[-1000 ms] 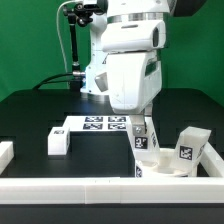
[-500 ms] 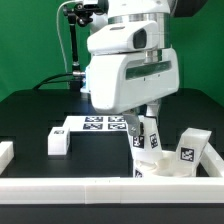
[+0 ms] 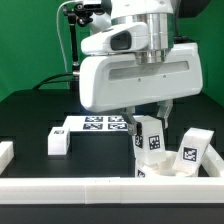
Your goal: Assemble stool
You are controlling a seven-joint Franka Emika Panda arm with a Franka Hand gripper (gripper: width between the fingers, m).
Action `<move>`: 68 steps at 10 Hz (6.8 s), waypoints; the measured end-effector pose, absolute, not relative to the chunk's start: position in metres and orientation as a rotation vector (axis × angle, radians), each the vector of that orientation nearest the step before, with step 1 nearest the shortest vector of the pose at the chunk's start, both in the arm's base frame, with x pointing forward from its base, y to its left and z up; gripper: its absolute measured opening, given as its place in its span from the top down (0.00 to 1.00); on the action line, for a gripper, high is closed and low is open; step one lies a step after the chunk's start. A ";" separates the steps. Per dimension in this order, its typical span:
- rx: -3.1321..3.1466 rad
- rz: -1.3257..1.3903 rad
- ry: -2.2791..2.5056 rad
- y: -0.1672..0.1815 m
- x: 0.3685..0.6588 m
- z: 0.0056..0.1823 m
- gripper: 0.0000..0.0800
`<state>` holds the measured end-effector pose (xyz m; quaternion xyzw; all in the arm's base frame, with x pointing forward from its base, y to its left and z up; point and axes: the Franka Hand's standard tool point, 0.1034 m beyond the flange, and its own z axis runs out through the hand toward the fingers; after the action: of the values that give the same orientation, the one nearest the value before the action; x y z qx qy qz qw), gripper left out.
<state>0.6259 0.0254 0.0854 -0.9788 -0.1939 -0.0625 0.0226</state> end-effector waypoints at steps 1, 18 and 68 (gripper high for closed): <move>-3.043 -0.190 -0.434 0.025 0.626 0.085 0.57; -2.479 -0.019 1.575 0.053 0.624 0.083 0.57; -2.607 -0.122 -1.816 0.054 0.624 0.077 0.58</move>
Offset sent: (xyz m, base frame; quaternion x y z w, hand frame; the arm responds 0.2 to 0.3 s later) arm -0.0046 -0.0032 -0.0124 0.0257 0.0037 0.2926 0.9559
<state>0.6238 0.0538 0.0774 -0.8198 -0.5711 -0.0384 -0.0187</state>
